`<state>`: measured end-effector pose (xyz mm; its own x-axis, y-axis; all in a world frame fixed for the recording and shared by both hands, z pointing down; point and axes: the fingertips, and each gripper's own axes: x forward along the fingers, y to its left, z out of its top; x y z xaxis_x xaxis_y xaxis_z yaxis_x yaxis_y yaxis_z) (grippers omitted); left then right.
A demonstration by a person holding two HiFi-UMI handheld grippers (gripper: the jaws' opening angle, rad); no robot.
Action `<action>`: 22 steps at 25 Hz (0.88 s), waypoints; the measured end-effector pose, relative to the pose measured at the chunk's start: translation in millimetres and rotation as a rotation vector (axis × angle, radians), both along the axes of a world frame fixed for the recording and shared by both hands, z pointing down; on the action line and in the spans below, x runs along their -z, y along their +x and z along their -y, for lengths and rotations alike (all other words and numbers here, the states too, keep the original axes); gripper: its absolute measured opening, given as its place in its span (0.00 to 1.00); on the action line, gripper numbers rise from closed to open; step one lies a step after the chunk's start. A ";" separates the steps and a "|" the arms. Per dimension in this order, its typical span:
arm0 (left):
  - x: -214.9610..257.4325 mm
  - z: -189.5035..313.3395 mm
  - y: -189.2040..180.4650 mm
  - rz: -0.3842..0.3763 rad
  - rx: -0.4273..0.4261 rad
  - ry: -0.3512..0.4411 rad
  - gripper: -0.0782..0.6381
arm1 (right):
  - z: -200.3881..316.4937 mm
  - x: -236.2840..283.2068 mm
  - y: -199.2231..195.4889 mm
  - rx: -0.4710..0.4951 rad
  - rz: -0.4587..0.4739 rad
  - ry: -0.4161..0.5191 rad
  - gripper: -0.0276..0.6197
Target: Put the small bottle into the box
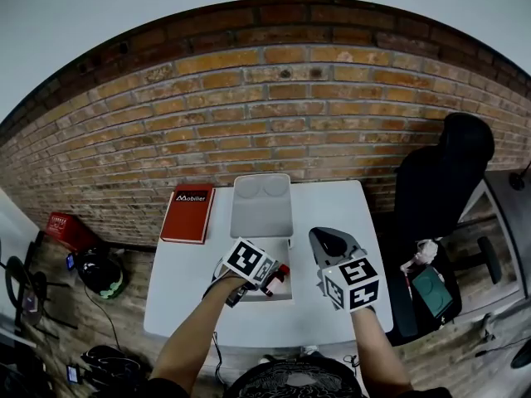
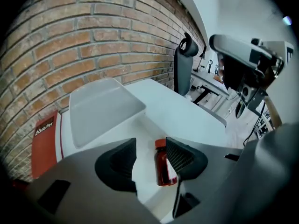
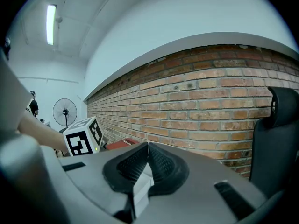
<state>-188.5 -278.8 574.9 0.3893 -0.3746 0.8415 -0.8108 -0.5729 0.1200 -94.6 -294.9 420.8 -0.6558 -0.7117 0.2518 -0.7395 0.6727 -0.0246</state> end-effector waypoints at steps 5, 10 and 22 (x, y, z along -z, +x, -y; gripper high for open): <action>37.6 16.7 -18.0 -0.019 0.054 0.132 0.41 | 0.9 0.8 -4.3 0.005 0.002 0.002 0.07; 84.8 28.8 -31.8 -0.092 0.138 0.255 0.40 | 6.4 8.5 0.6 -0.004 0.003 0.019 0.07; 170.1 36.9 -78.8 -0.152 0.328 0.564 0.36 | 14.8 46.1 -0.3 -0.006 0.075 0.063 0.07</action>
<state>-267.3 -315.8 404.8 0.2796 -0.8600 0.4268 -0.9512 -0.3086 0.0013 -94.9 -309.7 374.7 -0.6667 -0.7287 0.1569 -0.7414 0.6700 -0.0383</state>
